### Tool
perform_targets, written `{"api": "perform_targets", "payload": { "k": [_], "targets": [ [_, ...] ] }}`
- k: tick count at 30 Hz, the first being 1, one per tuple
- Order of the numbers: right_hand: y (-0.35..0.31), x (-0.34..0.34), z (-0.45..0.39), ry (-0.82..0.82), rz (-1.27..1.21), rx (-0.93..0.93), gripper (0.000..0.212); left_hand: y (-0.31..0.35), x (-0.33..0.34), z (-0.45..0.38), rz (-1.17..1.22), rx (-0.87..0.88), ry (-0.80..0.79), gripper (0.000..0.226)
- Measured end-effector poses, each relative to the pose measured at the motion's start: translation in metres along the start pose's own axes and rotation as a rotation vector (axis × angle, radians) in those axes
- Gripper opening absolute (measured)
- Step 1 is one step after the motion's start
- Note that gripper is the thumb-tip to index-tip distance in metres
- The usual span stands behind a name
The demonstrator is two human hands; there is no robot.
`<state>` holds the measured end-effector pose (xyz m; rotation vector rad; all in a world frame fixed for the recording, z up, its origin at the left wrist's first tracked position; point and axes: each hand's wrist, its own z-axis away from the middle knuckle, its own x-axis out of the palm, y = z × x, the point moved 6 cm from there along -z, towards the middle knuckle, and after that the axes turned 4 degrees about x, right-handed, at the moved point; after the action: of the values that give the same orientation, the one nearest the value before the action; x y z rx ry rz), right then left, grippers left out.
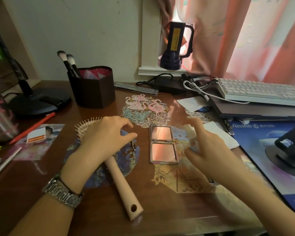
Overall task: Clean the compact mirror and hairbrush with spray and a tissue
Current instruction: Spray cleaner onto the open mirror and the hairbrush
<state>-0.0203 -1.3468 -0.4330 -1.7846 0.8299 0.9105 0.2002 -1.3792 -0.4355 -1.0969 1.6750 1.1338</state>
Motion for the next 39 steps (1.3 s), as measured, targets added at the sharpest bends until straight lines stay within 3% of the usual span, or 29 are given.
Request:
{"api": "perform_targets", "payload": {
  "k": [18, 31, 39],
  "targets": [
    [-0.006, -0.009, 0.044, -0.053, 0.033, 0.007, 0.060, -0.038, -0.021, 0.003, 0.119, -0.116, 0.155, 0.024],
    [-0.007, -0.005, 0.046, -0.098, 0.059, 0.030, 0.052, -0.050, -0.020, 0.005, 0.117, -0.151, 0.176, 0.019],
    [-0.031, -0.014, 0.034, -0.053, 0.003, -0.050, 0.061, -0.052, -0.027, 0.005, 0.200, -0.151, 0.183, 0.018]
  ]
}}
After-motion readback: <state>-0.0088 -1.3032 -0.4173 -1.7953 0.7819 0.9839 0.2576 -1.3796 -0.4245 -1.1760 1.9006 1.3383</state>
